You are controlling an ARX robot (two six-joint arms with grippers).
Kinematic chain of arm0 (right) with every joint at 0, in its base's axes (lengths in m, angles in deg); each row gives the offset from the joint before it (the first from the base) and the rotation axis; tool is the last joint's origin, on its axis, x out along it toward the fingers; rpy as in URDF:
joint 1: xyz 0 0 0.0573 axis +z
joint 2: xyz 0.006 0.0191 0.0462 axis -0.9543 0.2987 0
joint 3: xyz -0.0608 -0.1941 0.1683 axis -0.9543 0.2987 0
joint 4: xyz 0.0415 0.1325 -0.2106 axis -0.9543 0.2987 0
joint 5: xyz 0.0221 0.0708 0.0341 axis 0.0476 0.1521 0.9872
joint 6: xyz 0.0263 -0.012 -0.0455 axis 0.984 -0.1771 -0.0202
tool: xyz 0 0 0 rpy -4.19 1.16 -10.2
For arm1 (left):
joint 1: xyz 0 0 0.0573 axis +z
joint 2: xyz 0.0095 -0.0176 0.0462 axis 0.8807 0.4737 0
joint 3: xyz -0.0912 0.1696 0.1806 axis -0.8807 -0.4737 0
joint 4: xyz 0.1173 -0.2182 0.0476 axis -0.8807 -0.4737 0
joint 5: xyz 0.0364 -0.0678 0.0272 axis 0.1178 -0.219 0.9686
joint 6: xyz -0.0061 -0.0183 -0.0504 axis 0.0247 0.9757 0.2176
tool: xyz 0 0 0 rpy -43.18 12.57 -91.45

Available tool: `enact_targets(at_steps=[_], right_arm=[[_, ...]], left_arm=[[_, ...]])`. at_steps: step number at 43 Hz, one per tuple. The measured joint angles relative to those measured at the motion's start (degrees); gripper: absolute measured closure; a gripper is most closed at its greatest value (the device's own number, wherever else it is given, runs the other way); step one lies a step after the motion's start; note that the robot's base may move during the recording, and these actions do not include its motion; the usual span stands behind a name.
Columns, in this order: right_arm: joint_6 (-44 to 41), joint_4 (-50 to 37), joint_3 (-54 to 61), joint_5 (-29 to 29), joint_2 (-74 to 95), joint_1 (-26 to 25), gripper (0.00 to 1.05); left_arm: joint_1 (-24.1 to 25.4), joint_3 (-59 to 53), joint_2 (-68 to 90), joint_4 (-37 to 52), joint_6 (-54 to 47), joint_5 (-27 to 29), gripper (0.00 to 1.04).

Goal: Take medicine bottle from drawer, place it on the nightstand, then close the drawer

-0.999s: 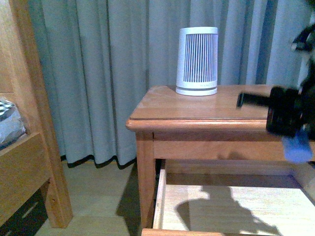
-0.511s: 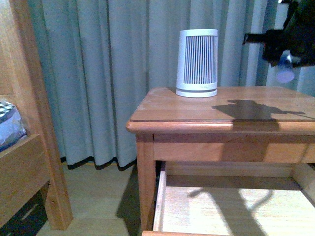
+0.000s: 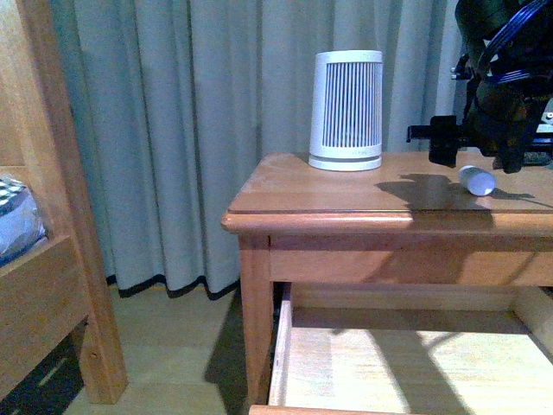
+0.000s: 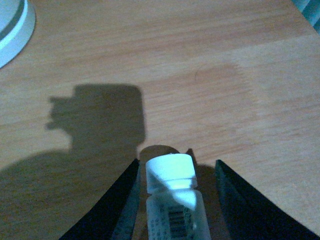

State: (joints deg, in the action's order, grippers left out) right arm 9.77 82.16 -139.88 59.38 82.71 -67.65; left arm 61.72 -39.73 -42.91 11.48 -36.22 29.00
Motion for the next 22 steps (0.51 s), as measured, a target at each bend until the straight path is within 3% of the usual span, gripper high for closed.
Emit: enact_targets(at_steps=[11, 22], right_arm=[[-3.2, -6.3, 1.9, -1.3, -1.3, 0.0, 0.06], [-7.5, -15.9, 11.2, -1.1, -15.3, -0.5, 0.07]], left_arm=[[0.0, 0.0, 0.0, 0.0, 0.0, 0.0, 0.07], [0.0, 0.0, 0.0, 0.0, 0.0, 0.0, 0.07]])
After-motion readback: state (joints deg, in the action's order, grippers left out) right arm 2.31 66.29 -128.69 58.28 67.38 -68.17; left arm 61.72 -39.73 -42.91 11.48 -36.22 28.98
